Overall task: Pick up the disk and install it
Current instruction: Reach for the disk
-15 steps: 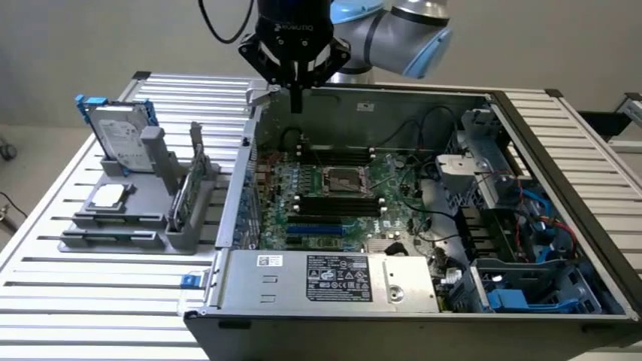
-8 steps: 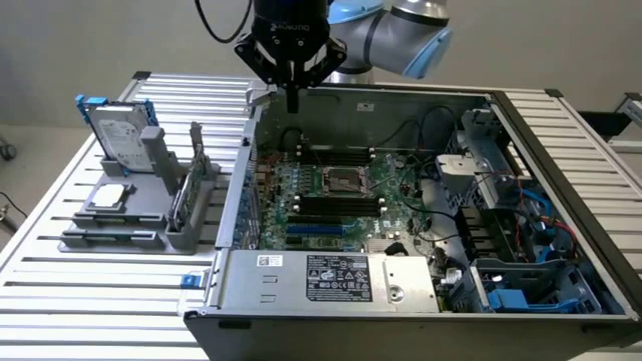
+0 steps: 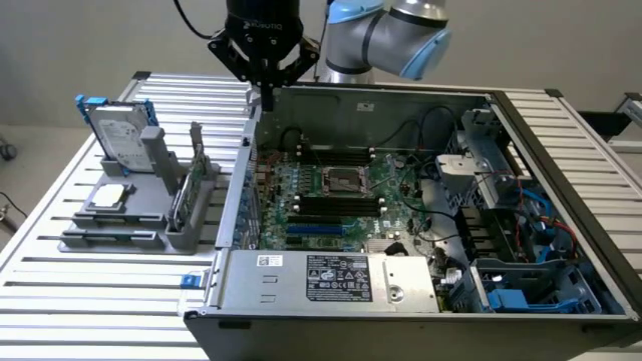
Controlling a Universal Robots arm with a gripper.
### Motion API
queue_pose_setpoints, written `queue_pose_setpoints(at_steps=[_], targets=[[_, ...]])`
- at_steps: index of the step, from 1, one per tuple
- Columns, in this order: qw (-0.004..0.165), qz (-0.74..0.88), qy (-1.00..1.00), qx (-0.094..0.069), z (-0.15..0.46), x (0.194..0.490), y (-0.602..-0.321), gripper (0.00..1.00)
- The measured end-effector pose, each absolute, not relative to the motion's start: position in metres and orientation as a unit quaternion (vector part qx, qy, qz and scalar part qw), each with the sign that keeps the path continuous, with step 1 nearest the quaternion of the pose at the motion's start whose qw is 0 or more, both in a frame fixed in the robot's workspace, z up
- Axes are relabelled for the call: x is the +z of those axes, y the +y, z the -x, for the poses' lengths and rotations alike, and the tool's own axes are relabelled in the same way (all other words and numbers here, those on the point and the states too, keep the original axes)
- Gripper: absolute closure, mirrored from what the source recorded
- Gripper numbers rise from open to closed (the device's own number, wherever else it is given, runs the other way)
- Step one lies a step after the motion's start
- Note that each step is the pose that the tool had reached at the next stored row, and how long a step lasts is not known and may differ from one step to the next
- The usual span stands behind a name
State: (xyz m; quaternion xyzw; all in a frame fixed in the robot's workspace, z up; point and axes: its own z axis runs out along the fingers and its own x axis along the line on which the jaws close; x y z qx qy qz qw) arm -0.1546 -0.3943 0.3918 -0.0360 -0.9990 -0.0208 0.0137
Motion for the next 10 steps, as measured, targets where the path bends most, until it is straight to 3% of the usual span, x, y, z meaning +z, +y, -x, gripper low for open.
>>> queue_pose_setpoints(at_steps=[10], targets=[[0.014,0.036,-0.999,-0.009,0.200,0.390,-0.380,0.89]])
